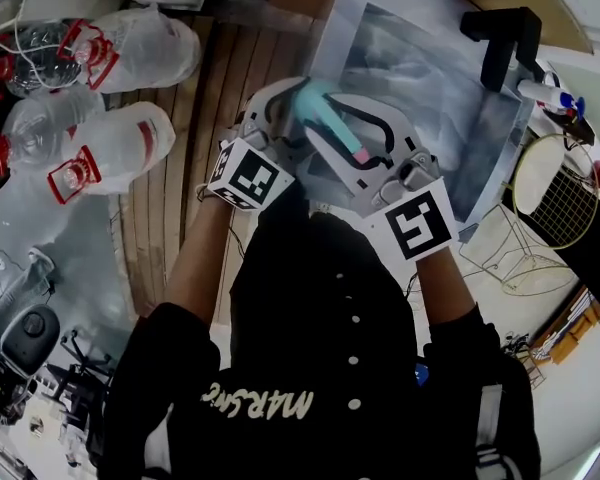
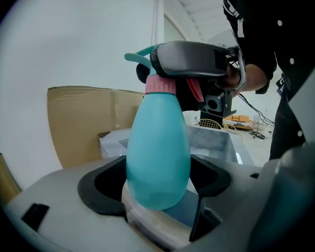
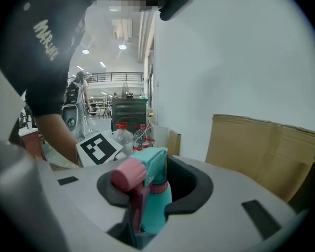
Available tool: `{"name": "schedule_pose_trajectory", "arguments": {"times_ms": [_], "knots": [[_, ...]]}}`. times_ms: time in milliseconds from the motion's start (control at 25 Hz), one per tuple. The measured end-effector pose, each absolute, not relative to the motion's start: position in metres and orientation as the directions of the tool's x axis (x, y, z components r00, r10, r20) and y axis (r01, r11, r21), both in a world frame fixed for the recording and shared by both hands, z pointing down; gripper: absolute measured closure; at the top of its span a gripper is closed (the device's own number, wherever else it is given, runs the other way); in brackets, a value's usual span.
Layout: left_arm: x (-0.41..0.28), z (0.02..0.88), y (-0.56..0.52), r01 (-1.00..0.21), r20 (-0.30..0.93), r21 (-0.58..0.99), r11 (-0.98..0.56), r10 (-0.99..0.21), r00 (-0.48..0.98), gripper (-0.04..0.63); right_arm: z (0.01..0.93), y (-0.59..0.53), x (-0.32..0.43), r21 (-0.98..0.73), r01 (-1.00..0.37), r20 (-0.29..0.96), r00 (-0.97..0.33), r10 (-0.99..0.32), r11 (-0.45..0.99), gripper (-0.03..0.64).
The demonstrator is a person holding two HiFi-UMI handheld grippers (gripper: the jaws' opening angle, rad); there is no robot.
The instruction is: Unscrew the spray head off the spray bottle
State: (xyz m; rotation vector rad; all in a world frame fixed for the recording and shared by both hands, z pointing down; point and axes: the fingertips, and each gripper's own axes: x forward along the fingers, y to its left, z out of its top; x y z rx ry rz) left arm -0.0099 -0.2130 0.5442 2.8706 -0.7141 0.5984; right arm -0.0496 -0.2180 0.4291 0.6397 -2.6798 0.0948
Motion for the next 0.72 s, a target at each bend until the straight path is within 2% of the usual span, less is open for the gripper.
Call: {"name": "schedule_pose_trajectory", "arguments": {"times_ms": [120,320,400,600,640,720], "knots": [[-0.010,0.544,-0.213,-0.458,0.407,0.024,-0.889,-0.409,0.816,0.209,0.429,-0.215,-0.050,0.025,-0.359,0.363,-0.867,-0.343,0.933,0.477],[-0.009,0.544,-0.212,-0.437,0.407,0.024,-0.899,-0.391,0.826,0.209,0.428,-0.207,-0.048,-0.004,-0.080,0.302,-0.950,-0.075,0.997,0.480],[-0.009,0.544,-0.212,-0.435,0.408,0.026,-0.900,-0.388,0.827,0.209,0.426,-0.207,-0.049,-0.036,-0.013,0.282,-0.959,-0.002,0.999,0.482],[-0.010,0.544,-0.211,-0.436,0.409,0.028,-0.899,-0.388,0.826,0.209,0.426,-0.208,-0.051,-0.066,-0.019,0.296,-0.955,0.001,0.998,0.472],[-0.010,0.545,-0.211,-0.436,0.409,0.028,-0.900,-0.388,0.826,0.209,0.427,-0.208,-0.050,-0.072,-0.037,0.303,-0.953,-0.014,0.997,0.456],[-0.010,0.545,-0.211,-0.435,0.412,0.027,-0.900,-0.386,0.825,0.209,0.423,-0.209,-0.045,-0.092,-0.092,0.298,-0.953,-0.060,0.992,0.379]]}}
